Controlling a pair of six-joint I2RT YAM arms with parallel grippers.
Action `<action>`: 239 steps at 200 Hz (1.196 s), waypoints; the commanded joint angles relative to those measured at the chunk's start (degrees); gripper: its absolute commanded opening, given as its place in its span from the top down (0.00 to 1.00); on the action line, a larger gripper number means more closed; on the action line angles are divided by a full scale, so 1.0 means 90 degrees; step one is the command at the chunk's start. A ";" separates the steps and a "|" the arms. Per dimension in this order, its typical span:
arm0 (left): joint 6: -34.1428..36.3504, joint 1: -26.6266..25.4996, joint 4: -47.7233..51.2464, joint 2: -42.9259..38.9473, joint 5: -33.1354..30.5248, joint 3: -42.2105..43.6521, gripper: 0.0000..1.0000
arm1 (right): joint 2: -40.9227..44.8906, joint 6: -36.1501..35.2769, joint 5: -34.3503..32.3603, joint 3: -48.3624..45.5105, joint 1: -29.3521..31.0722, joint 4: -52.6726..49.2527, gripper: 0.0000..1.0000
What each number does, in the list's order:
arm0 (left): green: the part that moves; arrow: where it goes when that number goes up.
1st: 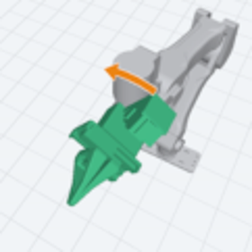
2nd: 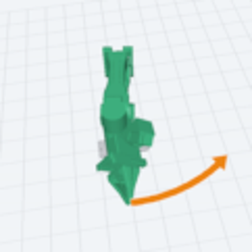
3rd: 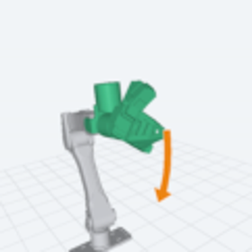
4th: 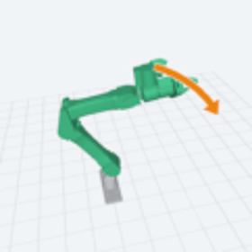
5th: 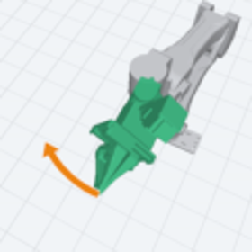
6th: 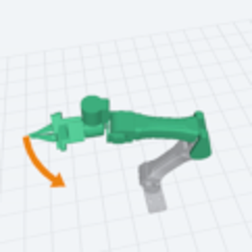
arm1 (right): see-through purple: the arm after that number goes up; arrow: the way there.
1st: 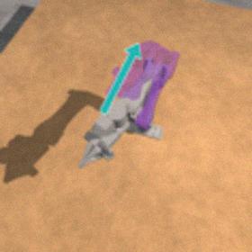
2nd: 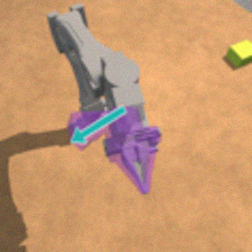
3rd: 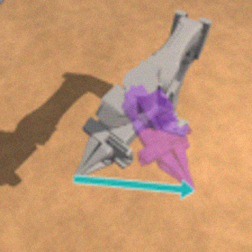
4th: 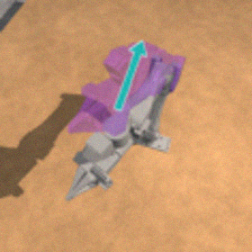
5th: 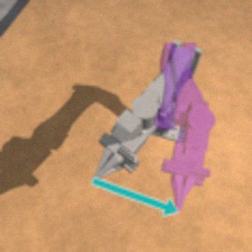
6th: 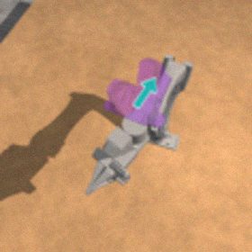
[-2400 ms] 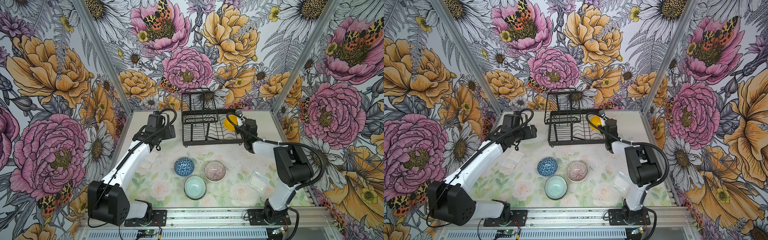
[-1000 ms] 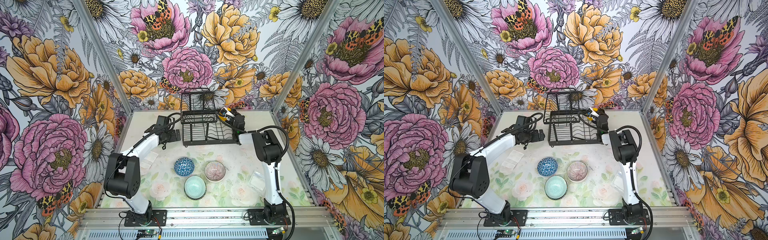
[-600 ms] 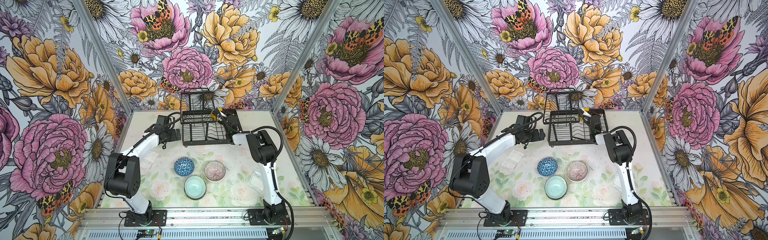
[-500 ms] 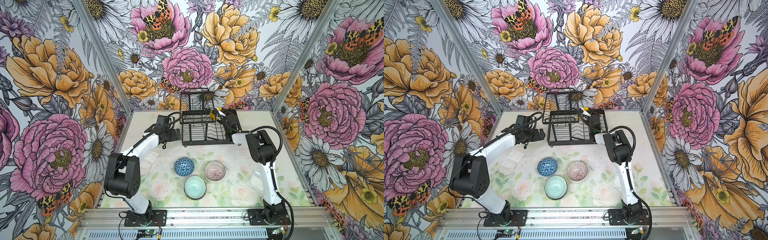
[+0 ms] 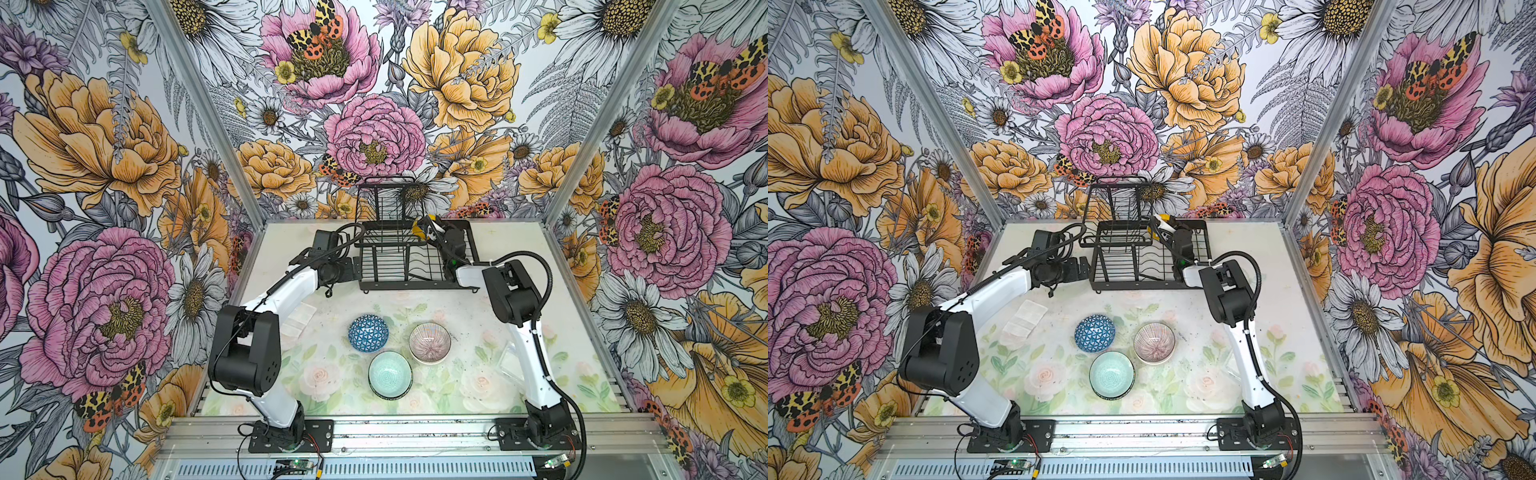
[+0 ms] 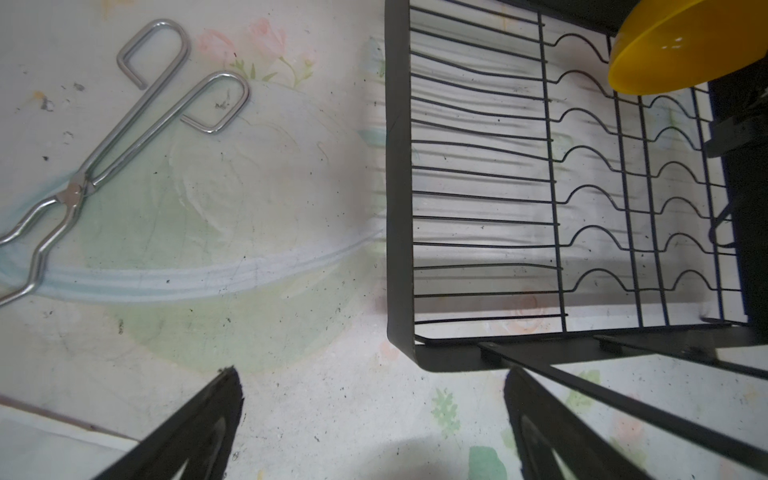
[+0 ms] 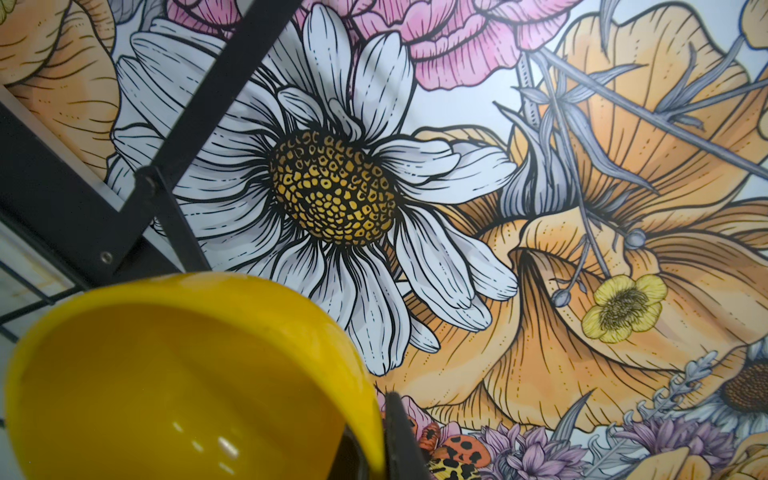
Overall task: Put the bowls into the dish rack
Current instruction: 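Carry the yellow bowl with the right gripper into the dish rack slots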
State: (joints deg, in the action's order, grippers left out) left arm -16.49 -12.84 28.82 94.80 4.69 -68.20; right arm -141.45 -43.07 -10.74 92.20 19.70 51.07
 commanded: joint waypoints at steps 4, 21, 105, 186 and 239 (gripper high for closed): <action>0.0074 -0.0008 -0.0193 0.0197 0.0233 0.0010 0.01 | -0.0205 0.0106 -0.0022 0.0312 0.0169 0.0214 1.00; 0.0095 -0.0019 -0.0191 0.0246 0.0248 -0.0019 0.01 | -0.0279 0.0195 -0.0005 0.0385 0.0174 0.0200 1.00; 0.0152 -0.0088 -0.0189 0.0481 0.0367 -0.0168 0.01 | -0.0663 0.0148 -0.0580 0.0718 0.0289 0.0828 1.00; 0.0204 -0.0114 -0.0184 0.0569 0.0412 -0.0187 0.01 | -0.0709 0.0206 -0.0542 0.0924 0.0408 0.0948 1.00; 0.0253 -0.0109 -0.0180 0.0640 0.0469 -0.0275 0.01 | -0.0525 0.0218 0.0452 0.0584 0.0476 -0.0138 1.00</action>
State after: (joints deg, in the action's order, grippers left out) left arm -15.99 -13.39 27.99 99.50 7.18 -68.73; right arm -146.74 -40.71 -13.04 98.41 22.13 54.96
